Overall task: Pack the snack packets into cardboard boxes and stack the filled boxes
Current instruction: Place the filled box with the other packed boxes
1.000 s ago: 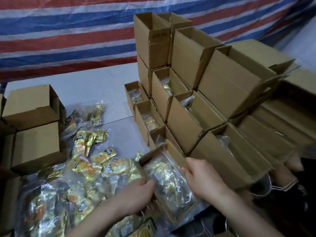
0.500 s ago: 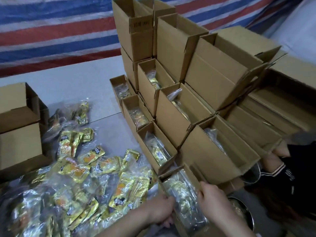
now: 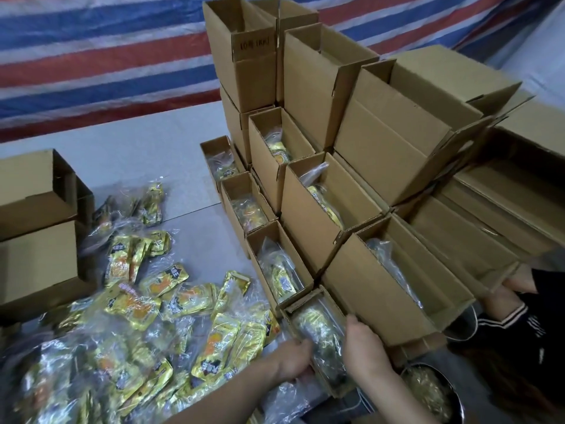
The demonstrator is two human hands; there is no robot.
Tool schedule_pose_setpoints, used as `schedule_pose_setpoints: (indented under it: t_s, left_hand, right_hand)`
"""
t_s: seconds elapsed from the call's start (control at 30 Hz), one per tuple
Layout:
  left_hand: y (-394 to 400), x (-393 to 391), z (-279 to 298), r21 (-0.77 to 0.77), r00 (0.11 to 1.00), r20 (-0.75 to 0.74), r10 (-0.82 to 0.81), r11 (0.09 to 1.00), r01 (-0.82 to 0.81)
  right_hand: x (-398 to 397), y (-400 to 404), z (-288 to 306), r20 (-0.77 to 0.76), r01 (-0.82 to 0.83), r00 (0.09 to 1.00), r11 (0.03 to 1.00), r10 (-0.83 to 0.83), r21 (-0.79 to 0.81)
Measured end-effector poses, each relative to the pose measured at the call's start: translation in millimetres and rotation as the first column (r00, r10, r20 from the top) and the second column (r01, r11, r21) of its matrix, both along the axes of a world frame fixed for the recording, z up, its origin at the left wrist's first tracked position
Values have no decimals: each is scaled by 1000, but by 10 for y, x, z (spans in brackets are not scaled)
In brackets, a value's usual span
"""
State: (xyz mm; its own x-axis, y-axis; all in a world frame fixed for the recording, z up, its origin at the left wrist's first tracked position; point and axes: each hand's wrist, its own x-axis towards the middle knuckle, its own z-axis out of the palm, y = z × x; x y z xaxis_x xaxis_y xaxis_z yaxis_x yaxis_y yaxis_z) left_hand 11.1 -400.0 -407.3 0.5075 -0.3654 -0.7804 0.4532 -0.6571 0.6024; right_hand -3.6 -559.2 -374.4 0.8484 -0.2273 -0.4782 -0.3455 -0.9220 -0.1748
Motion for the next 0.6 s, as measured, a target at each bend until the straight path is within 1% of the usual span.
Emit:
schedule_pose_setpoints:
  t_s: [0.13,0.23,0.33,0.4,0.47,0.53,0.6]
  left_hand:
    - [-27,-42,-5,-1,1000,-5,22,1000,-22]
    - [-2,-42,54,-34,999,-36,-2,999,0]
    - [174,10,126,-30,1000,5,22,999,-22]
    - [425,63,170,-17,993,68,98,995,-97]
    - [765,120,251,40,970,192,150,986,-161]
    - [1134,166,358,102,924,322,205,963,-249]
    - [1474,189,464,112,858,418,299,920,-375]
  right_hand:
    - [-109,11,-25,103,-14,995,997,6,77]
    - [-149,75,44,207,-85,977,990,61,112]
    - [-9,170,150,312,-151,945,977,98,151]
    - [150,290,220,382,-212,915,961,131,178]
    - [329,464,290,433,-292,883,934,181,207]
    - [503,682,355,470,-396,843,891,259,219]
    - [663,912,413,490,-492,804,839,336,232]
